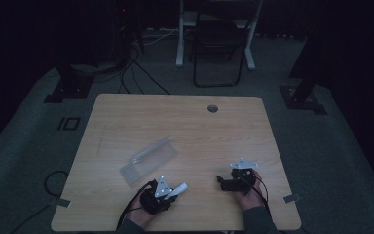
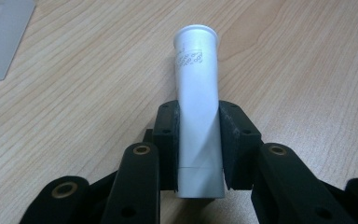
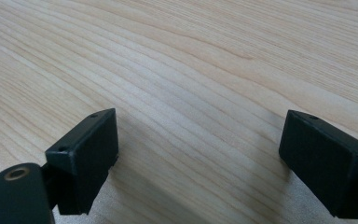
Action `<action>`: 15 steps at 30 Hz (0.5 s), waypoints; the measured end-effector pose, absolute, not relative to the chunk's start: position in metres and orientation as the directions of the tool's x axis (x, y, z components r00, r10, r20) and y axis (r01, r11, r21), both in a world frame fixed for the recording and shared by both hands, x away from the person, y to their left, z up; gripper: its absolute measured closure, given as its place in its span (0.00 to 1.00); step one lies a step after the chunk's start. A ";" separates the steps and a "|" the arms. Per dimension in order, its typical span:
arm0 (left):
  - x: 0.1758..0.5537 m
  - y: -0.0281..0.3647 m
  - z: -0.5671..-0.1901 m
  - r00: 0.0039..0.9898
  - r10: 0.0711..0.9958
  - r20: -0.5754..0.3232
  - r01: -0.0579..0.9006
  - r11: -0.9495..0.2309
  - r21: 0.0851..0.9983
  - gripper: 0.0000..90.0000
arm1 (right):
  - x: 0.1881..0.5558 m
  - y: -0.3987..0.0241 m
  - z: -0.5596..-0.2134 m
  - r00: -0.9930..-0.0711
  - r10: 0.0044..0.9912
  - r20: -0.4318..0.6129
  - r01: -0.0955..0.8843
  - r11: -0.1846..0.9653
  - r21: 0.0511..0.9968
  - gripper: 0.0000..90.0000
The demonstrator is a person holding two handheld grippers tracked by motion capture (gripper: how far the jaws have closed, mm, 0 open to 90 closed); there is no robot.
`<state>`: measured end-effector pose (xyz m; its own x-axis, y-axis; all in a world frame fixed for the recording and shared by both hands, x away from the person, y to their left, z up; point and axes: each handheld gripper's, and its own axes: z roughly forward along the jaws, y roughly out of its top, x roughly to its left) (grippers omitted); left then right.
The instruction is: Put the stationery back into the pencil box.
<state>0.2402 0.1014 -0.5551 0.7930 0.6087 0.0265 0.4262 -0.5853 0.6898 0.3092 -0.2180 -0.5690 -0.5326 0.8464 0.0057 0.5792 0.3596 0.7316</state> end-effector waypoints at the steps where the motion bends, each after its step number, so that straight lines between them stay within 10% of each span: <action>1: 0.240 0.102 -0.555 0.792 0.610 0.030 0.426 -0.586 0.689 0.79 | 0.309 -0.218 -0.569 -0.534 0.846 0.005 0.578 0.361 0.732 0.13; 15: 0.231 0.106 -0.534 0.799 0.595 0.087 0.366 -0.595 0.715 0.79 | 0.309 -0.218 -0.569 -0.538 0.843 0.005 0.577 0.364 0.731 0.13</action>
